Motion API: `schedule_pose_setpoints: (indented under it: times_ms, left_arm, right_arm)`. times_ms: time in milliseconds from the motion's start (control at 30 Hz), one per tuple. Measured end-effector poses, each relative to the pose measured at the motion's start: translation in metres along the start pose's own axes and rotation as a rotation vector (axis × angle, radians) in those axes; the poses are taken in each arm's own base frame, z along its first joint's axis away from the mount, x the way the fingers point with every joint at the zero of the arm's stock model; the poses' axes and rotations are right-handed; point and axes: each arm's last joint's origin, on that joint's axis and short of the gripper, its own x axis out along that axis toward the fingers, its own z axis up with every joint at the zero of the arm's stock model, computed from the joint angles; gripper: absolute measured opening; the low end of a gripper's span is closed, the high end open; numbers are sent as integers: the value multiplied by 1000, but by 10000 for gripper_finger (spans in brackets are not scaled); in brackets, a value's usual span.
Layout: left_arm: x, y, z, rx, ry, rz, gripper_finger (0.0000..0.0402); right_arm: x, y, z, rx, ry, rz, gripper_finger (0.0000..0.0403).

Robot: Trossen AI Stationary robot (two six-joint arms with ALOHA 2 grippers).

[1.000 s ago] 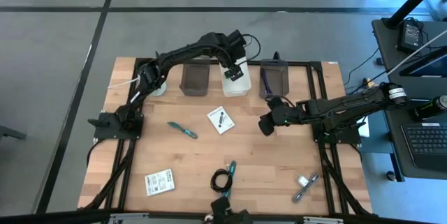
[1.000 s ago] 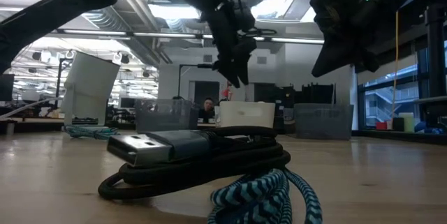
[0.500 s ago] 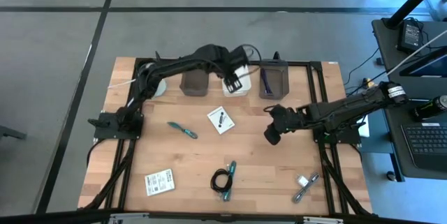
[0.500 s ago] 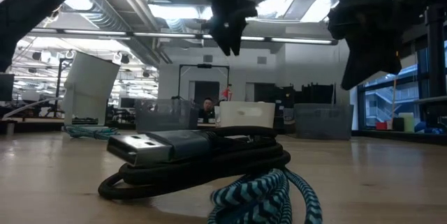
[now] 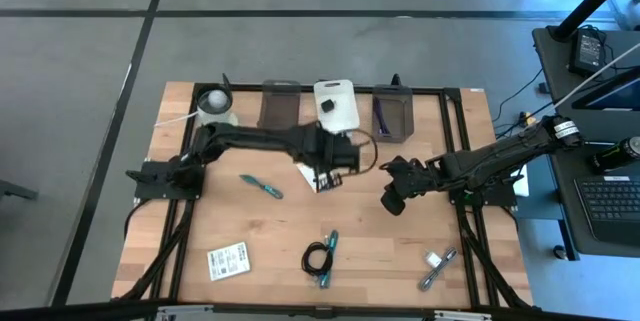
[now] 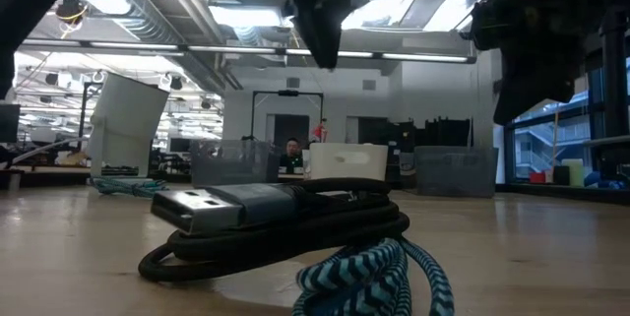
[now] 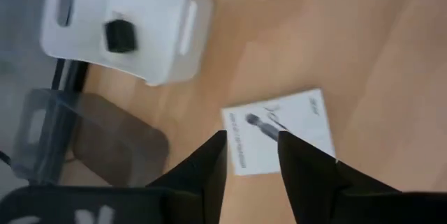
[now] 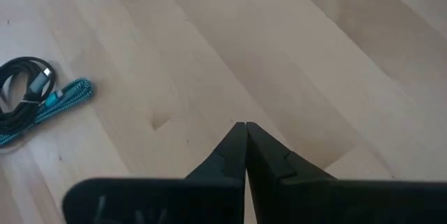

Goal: Pick and place items into bin
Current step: Put the white charger adapter into the white bin

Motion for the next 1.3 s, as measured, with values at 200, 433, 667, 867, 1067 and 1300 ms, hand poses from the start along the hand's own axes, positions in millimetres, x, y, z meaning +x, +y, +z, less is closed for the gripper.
schedule_pose_setpoints:
  times_ms: [200,433,667,867,1067,1300]
  left_arm:
    - [-1,-20,-28,-1,-41,-31,93]
    - [-8,-8,-85,-58,-197,-154,84]
    - [-8,12,-161,-110,-311,-246,77]
    - [-5,29,-221,-147,-401,-350,67]
    - [-6,46,-262,-110,-460,-447,63]
    - [-11,59,-280,-50,-459,-563,63]
  right_arm:
    - [0,1,1,48,-6,10,9]
    - [0,5,3,121,-25,58,9]
    - [-19,22,16,200,-12,130,2]
    - [-50,44,33,272,40,17,2]
    - [-69,71,36,320,240,-188,1]
    - [-68,96,1,269,420,-282,18]
